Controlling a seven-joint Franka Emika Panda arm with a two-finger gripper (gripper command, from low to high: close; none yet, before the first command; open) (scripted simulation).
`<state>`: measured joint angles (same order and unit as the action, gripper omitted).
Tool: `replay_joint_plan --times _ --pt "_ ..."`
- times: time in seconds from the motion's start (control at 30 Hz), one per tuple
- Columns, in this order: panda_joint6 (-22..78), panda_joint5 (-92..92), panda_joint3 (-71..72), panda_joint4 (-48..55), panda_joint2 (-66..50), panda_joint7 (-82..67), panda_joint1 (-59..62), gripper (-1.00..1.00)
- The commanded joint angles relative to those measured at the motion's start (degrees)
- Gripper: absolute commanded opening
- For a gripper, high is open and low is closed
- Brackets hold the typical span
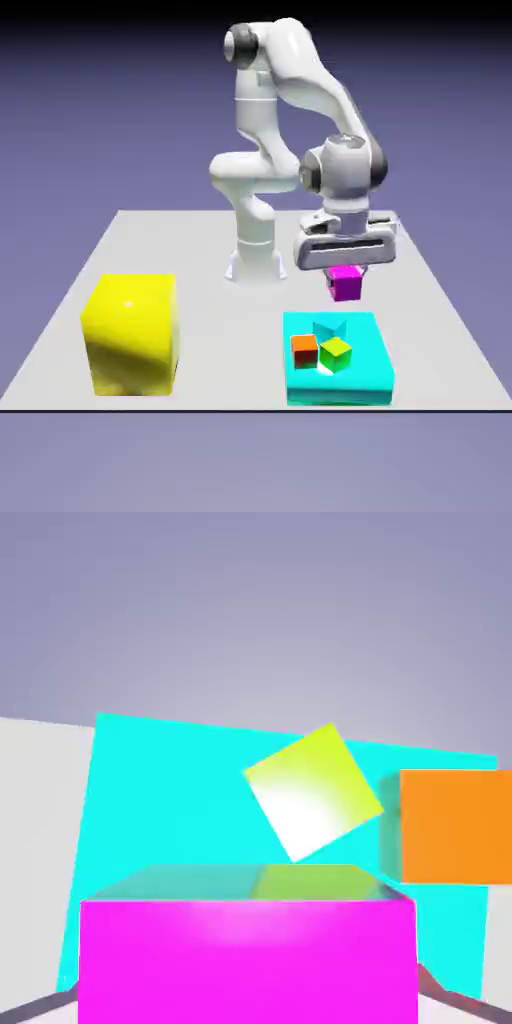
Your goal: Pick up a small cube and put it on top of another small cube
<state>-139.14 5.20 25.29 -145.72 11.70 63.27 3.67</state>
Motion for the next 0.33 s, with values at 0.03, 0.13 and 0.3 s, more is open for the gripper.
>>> replay_joint_plan --times 0.03,0.13,0.3 --pt "-2.30 -1.60 -0.15 -0.43 -2.07 1.19 -0.03 -1.00" --pt "-9.28 -5.99 -0.60 -1.71 -8.29 4.43 -0.17 -1.00" --pt "-9.34 -6.03 -0.60 -1.72 -8.35 4.46 -0.17 1.00"
